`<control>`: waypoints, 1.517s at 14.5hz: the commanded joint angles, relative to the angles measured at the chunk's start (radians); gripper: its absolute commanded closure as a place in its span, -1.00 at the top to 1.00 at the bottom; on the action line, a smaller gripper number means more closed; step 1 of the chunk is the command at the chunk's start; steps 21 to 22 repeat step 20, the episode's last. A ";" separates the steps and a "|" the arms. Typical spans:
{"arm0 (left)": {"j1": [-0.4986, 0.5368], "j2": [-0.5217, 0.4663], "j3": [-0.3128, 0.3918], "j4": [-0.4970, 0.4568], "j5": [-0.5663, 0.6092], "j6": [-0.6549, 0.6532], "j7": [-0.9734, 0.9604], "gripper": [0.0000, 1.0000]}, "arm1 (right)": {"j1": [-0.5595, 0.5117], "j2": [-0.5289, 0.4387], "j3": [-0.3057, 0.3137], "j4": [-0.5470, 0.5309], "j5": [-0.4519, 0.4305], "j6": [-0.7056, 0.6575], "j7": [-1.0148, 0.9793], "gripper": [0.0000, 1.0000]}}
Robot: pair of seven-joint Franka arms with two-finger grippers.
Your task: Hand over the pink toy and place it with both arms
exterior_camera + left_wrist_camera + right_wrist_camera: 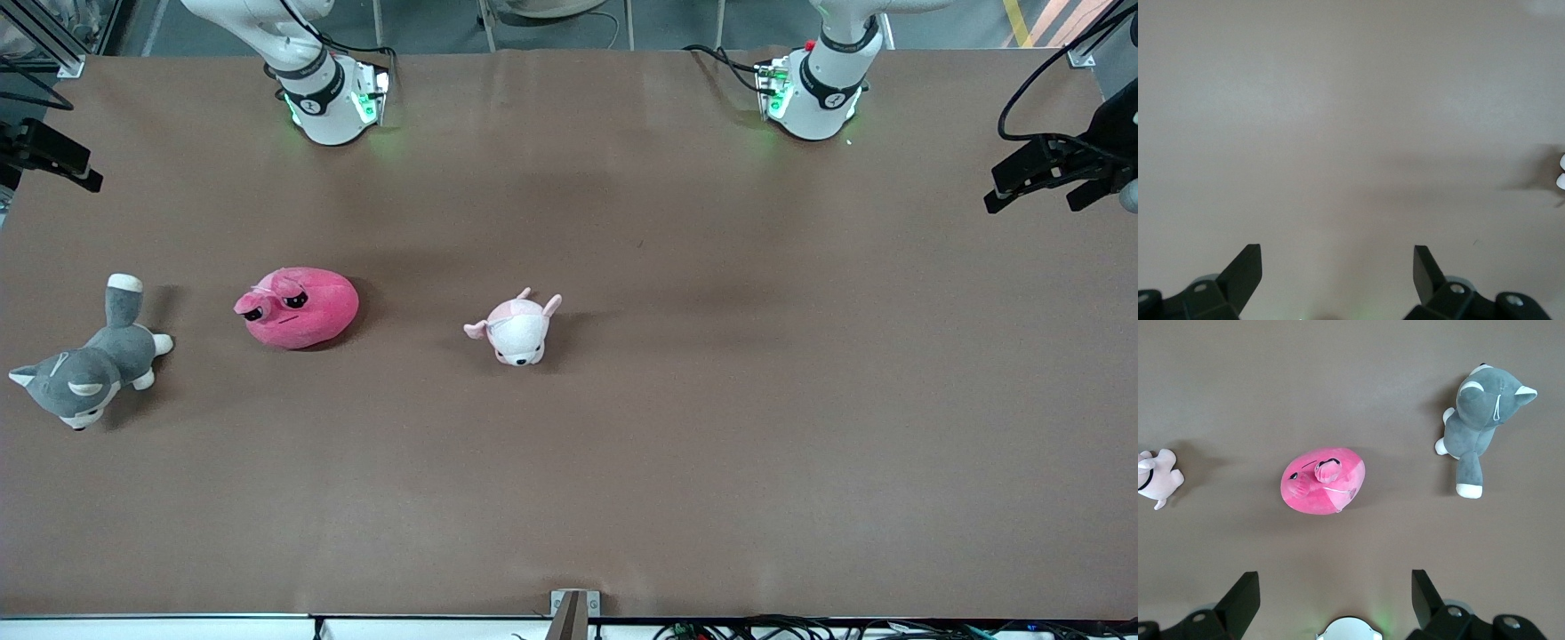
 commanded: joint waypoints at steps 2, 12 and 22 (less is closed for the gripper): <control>-0.003 0.003 0.007 0.013 -0.009 0.000 0.016 1.00 | -0.017 -0.001 0.008 0.006 0.025 0.007 -0.019 1.00; -0.003 0.003 0.007 0.014 -0.009 0.002 0.016 1.00 | -0.015 -0.003 0.008 -0.011 0.025 0.007 -0.019 1.00; -0.003 0.003 0.007 0.014 -0.006 0.002 0.016 1.00 | -0.015 -0.003 0.008 -0.010 0.025 0.007 -0.019 1.00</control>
